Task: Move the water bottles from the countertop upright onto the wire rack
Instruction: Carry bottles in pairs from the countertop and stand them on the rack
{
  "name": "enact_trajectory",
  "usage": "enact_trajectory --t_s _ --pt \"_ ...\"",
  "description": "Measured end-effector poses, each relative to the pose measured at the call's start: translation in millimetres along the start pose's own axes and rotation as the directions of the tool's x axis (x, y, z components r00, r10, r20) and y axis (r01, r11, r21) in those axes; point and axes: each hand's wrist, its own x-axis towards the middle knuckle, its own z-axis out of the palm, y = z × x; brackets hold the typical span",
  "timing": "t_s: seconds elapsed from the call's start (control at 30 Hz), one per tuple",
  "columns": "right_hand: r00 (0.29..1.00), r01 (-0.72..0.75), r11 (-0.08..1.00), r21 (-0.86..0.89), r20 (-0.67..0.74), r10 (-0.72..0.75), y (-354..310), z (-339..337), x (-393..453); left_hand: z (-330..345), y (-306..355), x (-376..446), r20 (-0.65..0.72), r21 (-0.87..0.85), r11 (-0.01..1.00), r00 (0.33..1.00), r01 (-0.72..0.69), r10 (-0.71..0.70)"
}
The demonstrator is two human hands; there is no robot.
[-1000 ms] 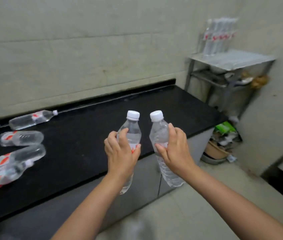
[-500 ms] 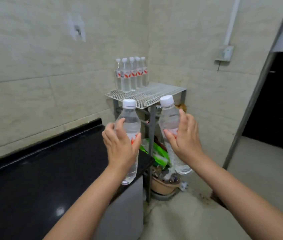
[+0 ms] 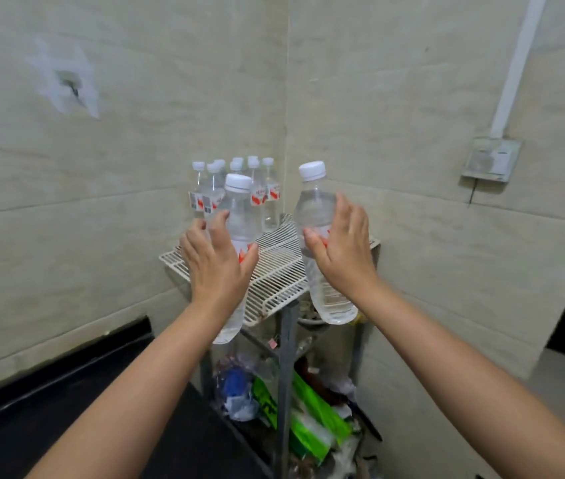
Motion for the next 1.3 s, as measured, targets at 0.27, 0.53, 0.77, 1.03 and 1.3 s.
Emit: enact_trajectory --t_s 0.27,0.53,0.77,1.03,1.3 --pt "0.997 0.068 0.968 0.24 0.025 -0.076 66 96 105 94 -39 62 -0.12 0.085 0.991 0.988 0.107 -0.096" --pt "0.954 -0.073 0.777 0.625 0.27 -0.128 121 201 185 186 -76 121 -0.277 0.148 0.914 0.903 0.377 -0.328" --pt "0.888 -0.104 0.661 0.743 0.369 -0.275 145 271 214 237 -105 141 -0.339 0.173 0.836 0.828 0.521 -0.446" --pt "0.834 -0.141 0.734 0.665 0.479 -0.274 164 275 236 233 -120 141 -0.306 0.205 0.759 0.777 0.618 -0.55" --pt "0.74 0.147 0.778 0.61 0.454 -0.496 139 229 300 187 -112 184 -0.206 0.273 0.847 0.888 0.456 -0.412"
